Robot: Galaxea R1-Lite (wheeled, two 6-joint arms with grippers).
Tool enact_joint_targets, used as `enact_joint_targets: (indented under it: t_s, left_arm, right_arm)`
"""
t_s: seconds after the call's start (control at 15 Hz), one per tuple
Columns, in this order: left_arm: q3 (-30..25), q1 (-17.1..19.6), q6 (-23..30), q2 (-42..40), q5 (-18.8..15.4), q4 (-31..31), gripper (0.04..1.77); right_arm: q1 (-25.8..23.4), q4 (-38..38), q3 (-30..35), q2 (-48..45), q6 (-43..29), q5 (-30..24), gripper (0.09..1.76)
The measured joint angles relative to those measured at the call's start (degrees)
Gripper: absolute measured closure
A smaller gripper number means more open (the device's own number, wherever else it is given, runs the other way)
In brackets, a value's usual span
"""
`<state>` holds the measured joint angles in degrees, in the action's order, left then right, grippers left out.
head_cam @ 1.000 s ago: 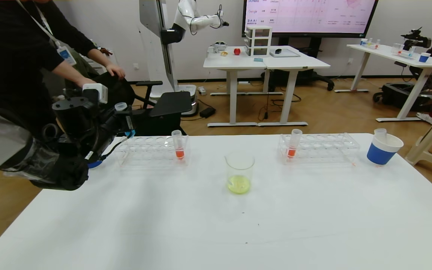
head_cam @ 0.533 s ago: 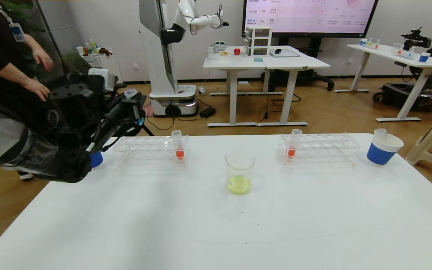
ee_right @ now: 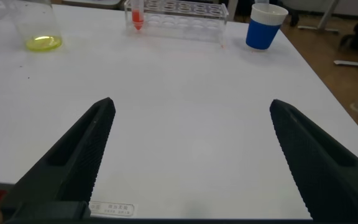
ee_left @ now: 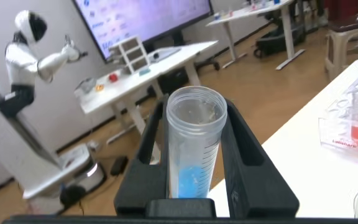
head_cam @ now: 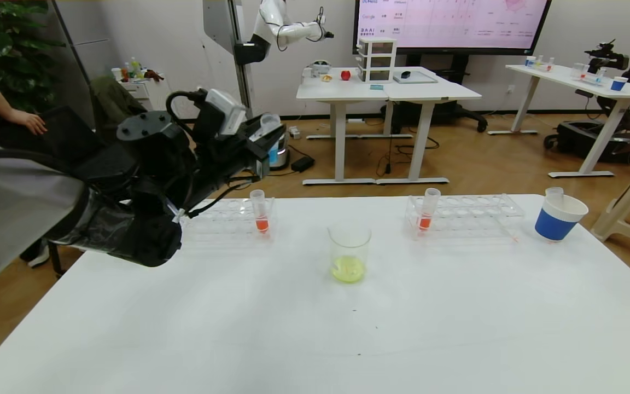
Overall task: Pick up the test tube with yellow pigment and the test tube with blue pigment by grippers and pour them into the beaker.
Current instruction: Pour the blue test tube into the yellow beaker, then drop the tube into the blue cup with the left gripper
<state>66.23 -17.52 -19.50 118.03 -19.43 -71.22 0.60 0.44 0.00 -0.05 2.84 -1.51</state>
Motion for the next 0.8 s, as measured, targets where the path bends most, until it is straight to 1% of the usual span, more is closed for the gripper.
enact_joint_targets:
  t_s: [0.07,0.2,0.33,0.53,0.6,0.73,0.8]
  left_arm:
    - [0.57,-1.24,-3.23,1.01,-1.79,-1.57,1.31]
    - [1.05,-2.93,-10.62,3.06,-5.79,-2.23,1.31]
    - [1.49,-4.33,-16.43,4.93,-8.13,-2.24,1.31]
    - [2.16,-6.40,-22.80,7.35,-9.56,-2.82,1.31]
    - [2.40,-6.95,-24.92,8.05,-11.18,-3.10,1.31]
    - [3.52,-7.78,-29.11,9.14,-13.39,-3.30,1.31]
    - [4.38,-8.03,-32.12,9.59,-16.07,-3.12,1.31]
  right_arm:
    - [0.00,0.00,0.00,0.00,0.00,-0.02,0.11]
    - [0.00,0.00,0.00,0.00,0.00,-0.02,0.11]
    - [0.00,0.00,0.00,0.00,0.00,-0.02,0.11]
    - [0.00,-0.02,0.00,0.00,0.00,-0.02,0.11]
    - [0.00,0.00,0.00,0.00,0.00,-0.02,0.11]
    - [0.00,0.00,0.00,0.00,0.00,-0.02,0.11]
    - [0.00,0.00,0.00,0.00,0.00,-0.02,0.11]
